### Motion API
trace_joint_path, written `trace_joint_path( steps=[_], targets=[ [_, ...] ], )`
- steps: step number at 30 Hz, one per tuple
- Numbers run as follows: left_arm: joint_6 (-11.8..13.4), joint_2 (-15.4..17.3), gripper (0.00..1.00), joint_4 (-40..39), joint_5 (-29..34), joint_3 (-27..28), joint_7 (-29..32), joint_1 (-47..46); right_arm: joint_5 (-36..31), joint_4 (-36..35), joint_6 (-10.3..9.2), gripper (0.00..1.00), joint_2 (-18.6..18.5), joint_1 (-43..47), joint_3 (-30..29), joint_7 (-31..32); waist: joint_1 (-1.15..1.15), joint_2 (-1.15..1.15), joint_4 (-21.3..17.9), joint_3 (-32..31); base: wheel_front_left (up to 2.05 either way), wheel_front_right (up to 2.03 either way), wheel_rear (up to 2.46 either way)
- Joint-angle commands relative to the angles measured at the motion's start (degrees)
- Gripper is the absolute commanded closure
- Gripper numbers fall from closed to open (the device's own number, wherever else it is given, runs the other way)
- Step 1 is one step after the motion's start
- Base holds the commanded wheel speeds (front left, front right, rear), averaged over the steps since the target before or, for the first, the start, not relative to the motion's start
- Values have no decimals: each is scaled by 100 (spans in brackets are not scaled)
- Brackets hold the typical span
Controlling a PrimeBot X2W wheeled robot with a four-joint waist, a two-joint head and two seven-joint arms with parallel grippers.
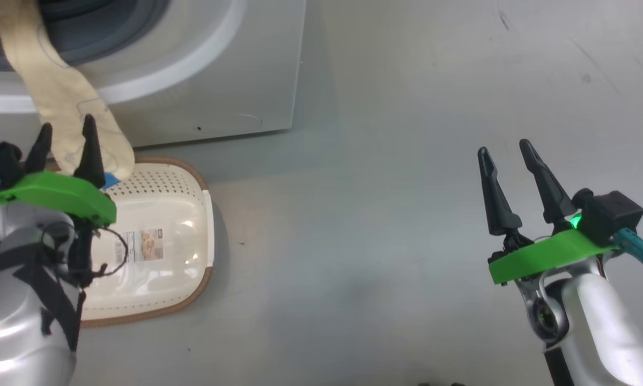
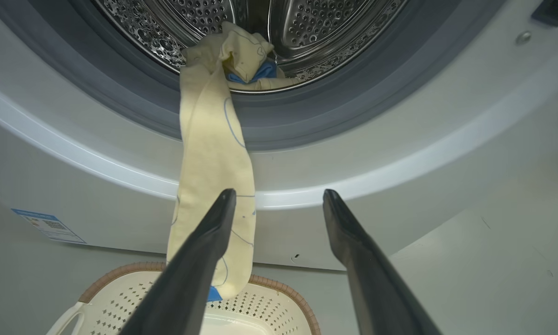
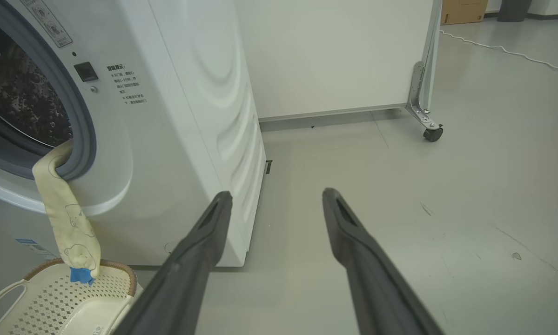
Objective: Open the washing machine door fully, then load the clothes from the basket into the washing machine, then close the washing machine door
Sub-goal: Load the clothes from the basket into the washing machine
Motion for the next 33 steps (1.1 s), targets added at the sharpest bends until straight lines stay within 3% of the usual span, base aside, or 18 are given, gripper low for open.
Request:
trace_joint_path(
  steps=[1, 14, 33],
  targets=[
    [-16, 330, 0, 7, -16, 190, 63, -347, 65, -220, 0, 0, -27, -171, 137, -39, -2, 0, -242, 336, 0, 0, 0],
    [33, 676, 0, 1376, -86, 174, 399, -1643, 406, -303, 0, 0, -27, -402, 323, -39, -2, 0, -704, 917, 0, 0, 0],
    [564, 1186, 0, 2911, -36, 192, 145, -2695, 675, -374, 0, 0, -27, -484, 470, -39, -2, 0, -1074, 1314, 0, 0, 0]
  ],
)
